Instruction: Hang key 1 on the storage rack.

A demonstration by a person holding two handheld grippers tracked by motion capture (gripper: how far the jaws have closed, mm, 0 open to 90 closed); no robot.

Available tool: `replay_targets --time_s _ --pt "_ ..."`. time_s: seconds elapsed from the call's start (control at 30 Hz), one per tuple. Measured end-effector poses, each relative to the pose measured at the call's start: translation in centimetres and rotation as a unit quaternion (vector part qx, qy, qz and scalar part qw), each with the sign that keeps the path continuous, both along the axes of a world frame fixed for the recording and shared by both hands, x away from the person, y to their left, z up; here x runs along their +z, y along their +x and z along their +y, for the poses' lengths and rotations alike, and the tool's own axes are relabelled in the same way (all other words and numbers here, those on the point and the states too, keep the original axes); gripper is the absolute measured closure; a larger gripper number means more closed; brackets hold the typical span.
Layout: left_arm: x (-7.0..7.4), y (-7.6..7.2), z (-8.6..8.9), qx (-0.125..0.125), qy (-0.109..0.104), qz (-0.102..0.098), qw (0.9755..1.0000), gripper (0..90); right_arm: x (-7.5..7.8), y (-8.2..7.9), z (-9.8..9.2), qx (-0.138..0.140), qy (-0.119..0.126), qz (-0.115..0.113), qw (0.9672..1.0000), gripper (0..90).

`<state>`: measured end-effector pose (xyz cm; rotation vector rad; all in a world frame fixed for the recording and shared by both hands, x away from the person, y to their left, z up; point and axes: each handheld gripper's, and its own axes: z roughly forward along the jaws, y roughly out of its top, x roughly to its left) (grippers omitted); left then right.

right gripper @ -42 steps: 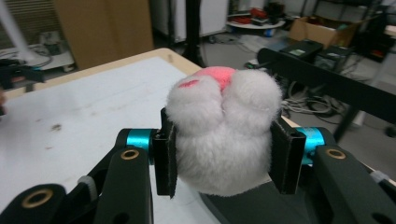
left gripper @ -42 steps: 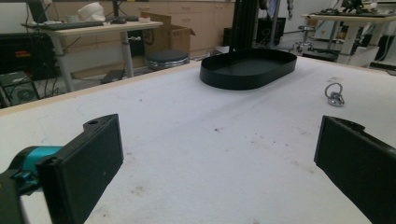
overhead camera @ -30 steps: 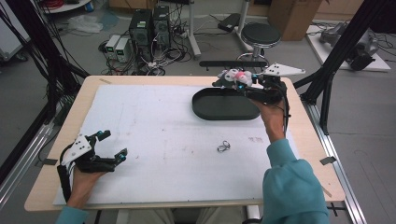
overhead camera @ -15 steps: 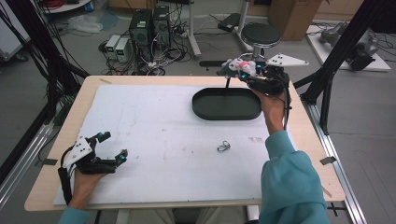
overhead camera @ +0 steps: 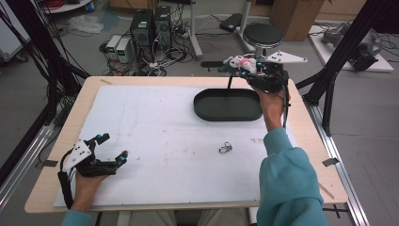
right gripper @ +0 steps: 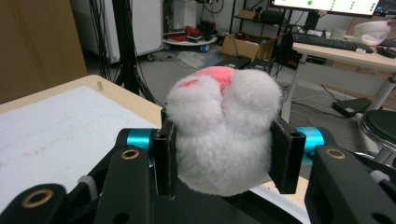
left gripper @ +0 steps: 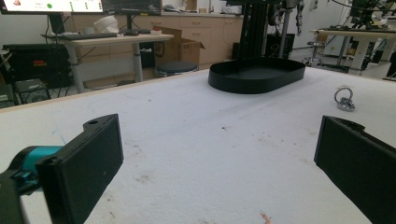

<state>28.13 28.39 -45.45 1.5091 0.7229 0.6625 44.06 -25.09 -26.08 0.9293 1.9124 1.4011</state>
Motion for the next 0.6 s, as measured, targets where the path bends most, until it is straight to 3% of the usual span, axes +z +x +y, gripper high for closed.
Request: replay_targets --time_s 0.37,0.4,0.6 --pt "-0.1 -0.2 0.1 0.005 -0.008 -0.007 0.9999 1.7 -0.4 0.7 0.7 -0.011 0.002 -0.004 0.9999 53.3" --pt "-0.1 -0.2 0.1 0.003 -0.007 -0.008 0.9999 1.7 -0.4 0.9 0.7 -0.009 -0.002 -0.016 0.9998 53.3" --pt "-0.1 -0.2 0.1 0.004 -0.01 -0.009 0.9999 1.7 -0.7 1.3 1.0 -0.007 0.005 -0.004 1.0 53.3"
